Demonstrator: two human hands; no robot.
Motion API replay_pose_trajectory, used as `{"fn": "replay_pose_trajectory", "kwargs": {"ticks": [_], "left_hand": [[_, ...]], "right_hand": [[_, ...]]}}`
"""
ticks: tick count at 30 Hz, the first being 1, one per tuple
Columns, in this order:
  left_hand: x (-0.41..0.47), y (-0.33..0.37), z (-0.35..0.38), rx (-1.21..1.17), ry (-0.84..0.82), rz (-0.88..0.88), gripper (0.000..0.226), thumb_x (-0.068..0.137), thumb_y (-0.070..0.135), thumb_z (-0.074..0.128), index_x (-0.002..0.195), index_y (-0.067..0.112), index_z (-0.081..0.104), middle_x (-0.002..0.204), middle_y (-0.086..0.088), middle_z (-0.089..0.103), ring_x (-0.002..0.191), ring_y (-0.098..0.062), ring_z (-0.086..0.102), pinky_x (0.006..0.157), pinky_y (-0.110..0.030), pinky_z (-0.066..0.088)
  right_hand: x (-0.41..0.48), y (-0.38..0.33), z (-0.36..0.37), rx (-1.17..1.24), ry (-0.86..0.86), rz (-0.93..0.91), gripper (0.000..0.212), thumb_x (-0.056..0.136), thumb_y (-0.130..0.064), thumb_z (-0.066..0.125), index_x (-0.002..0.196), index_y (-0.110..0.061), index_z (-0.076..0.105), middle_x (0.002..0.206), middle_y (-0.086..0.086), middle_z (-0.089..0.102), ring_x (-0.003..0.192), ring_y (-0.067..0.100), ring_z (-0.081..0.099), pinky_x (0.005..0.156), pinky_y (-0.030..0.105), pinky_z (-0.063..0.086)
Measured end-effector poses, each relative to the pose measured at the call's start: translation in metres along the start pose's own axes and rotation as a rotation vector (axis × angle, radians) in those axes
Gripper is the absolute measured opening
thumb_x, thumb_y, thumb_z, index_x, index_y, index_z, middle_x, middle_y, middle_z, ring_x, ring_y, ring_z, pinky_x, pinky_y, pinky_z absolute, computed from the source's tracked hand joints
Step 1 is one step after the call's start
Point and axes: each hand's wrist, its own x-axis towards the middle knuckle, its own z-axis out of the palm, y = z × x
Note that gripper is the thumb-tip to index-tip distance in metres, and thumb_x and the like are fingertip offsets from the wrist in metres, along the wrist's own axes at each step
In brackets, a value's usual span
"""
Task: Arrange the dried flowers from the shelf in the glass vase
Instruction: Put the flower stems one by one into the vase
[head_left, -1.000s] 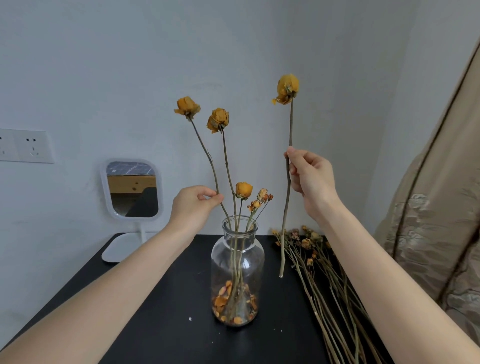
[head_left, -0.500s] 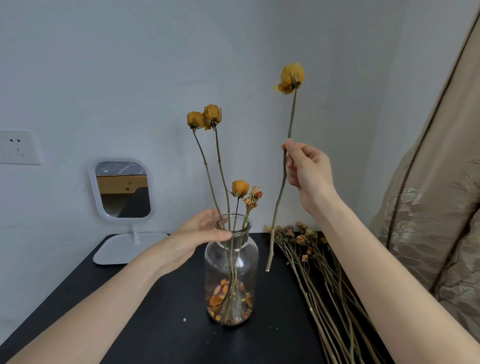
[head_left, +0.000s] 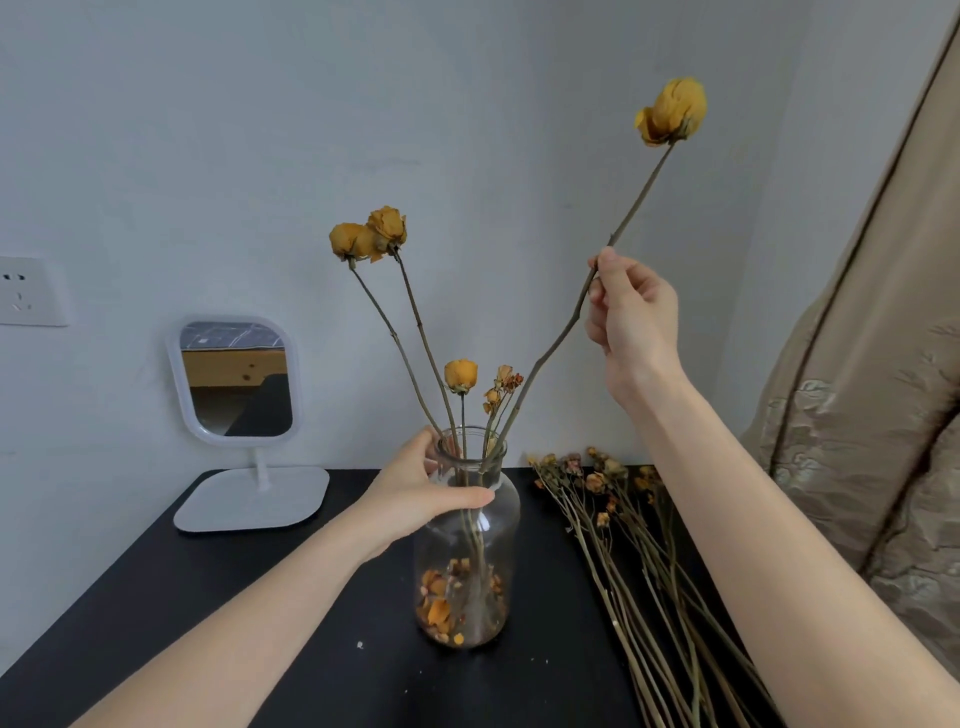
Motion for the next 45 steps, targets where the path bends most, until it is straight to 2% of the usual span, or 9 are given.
{"fn": "replay_pose_trajectory", "kwargs": {"ticks": [8,12,14,21,27,30,34,40,45], "left_hand": [[-0.001,0.004,0.021,-0.036,0.086,-0.015,0.066,0.062,0.037,0.083,0.112,0.026,0.041,0.109,0.015,0.054,0.104,-0.006,0.052,0.084,-0.024,0.042],[0.003,0.005,0.025,-0.013,0.066,0.024,0.054,0.061,0.040,0.082,0.107,0.023,0.058,0.109,0.006,0.063,0.104,-0.010,0.057,0.095,-0.036,0.048],[0.005,0.004,0.026,0.009,0.064,0.030,0.049,0.060,0.046,0.081,0.101,0.026,0.064,0.108,0.001,0.064,0.105,-0.015,0.057,0.097,-0.041,0.047],[0.008,0.000,0.032,0.010,0.118,0.017,0.054,0.056,0.053,0.079,0.100,0.029,0.061,0.109,0.000,0.060,0.109,-0.017,0.053,0.097,-0.041,0.046],[0.007,-0.001,0.035,0.025,0.135,0.024,0.055,0.060,0.054,0.077,0.108,0.033,0.058,0.111,0.005,0.057,0.114,-0.015,0.044,0.099,-0.040,0.042],[0.007,-0.002,0.036,0.025,0.136,0.015,0.058,0.061,0.055,0.076,0.112,0.036,0.056,0.116,0.003,0.052,0.114,-0.011,0.039,0.094,-0.030,0.037],[0.007,-0.004,0.036,0.021,0.141,0.005,0.054,0.060,0.055,0.077,0.107,0.037,0.056,0.116,0.002,0.049,0.109,-0.009,0.041,0.089,-0.026,0.035],[0.006,-0.004,0.036,0.006,0.133,0.033,0.057,0.059,0.056,0.076,0.109,0.036,0.058,0.117,0.001,0.054,0.114,-0.014,0.045,0.101,-0.041,0.041],[0.007,-0.005,0.036,0.005,0.144,0.027,0.059,0.058,0.057,0.076,0.110,0.036,0.057,0.117,0.001,0.053,0.113,-0.013,0.045,0.101,-0.040,0.041]], "right_hand": [[0.004,-0.004,-0.002,-0.014,0.049,-0.040,0.026,0.099,-0.018,0.045,0.076,-0.012,0.055,0.053,-0.007,0.044,0.034,0.003,0.028,0.036,0.016,0.023],[-0.002,0.005,-0.003,-0.121,0.004,-0.054,0.025,0.099,-0.019,0.044,0.077,-0.013,0.055,0.058,-0.003,0.044,0.036,0.002,0.030,0.037,0.015,0.025],[-0.009,0.012,-0.005,-0.184,-0.029,-0.051,0.023,0.099,-0.019,0.045,0.079,-0.013,0.056,0.058,-0.003,0.046,0.038,0.002,0.032,0.039,0.013,0.028],[-0.040,0.046,-0.017,-0.386,-0.221,-0.011,0.018,0.095,-0.017,0.051,0.078,-0.016,0.058,0.059,-0.005,0.055,0.040,-0.001,0.042,0.042,0.010,0.033],[-0.054,0.068,-0.024,-0.800,-0.383,0.105,0.015,0.089,-0.023,0.058,0.083,-0.010,0.062,0.067,0.002,0.059,0.059,0.009,0.050,0.057,0.021,0.040],[-0.053,0.064,-0.022,-0.710,-0.372,0.151,0.010,0.088,-0.026,0.062,0.090,-0.017,0.064,0.061,-0.006,0.058,0.045,-0.001,0.047,0.049,0.017,0.039],[-0.047,0.056,-0.018,-0.537,-0.330,0.145,0.013,0.090,-0.022,0.061,0.081,-0.014,0.066,0.059,-0.004,0.058,0.038,0.008,0.037,0.038,0.018,0.032],[-0.045,0.064,-0.016,-0.589,-0.246,0.143,0.023,0.090,-0.025,0.061,0.083,-0.006,0.071,0.060,-0.006,0.055,0.039,-0.004,0.045,0.046,0.011,0.034],[-0.043,0.069,-0.016,-0.578,-0.210,0.155,0.026,0.087,-0.028,0.064,0.082,-0.004,0.071,0.059,-0.007,0.054,0.040,-0.005,0.045,0.053,0.017,0.033]]}}
